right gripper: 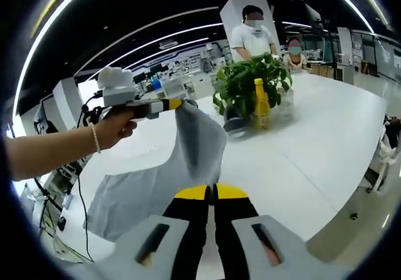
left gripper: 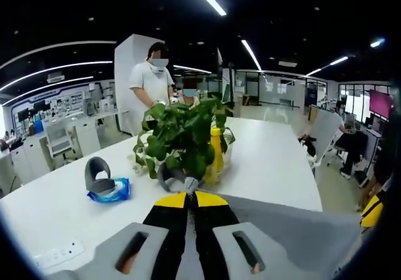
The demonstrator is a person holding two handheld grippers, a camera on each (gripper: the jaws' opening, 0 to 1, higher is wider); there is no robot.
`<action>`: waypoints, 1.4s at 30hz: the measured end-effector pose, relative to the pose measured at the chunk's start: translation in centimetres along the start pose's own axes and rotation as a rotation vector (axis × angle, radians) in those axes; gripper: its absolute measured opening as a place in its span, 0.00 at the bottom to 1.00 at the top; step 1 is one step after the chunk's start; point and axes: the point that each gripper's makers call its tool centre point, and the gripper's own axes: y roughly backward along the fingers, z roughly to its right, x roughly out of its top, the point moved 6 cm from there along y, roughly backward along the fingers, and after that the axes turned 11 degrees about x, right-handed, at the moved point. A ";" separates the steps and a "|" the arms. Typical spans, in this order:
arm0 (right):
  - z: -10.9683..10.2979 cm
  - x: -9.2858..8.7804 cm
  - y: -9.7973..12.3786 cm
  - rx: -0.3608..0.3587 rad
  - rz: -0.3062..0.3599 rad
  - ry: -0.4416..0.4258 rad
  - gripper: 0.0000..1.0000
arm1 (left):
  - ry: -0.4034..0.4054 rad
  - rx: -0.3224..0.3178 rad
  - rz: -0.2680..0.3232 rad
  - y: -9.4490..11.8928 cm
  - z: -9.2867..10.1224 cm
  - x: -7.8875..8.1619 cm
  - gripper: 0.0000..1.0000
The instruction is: Fold the towel on the table until its edges align and the towel forms a compact rectangular stack.
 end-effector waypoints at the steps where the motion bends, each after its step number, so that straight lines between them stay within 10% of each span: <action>1: -0.6 0.0 0.0 0.011 0.002 0.002 0.00 | 0.001 0.000 0.001 0.1 -0.1 0.1 0.03; 42: -15.3 -0.1 -0.8 0.211 0.017 0.170 0.00 | 0.046 0.085 0.083 9.3 -8.5 0.2 0.03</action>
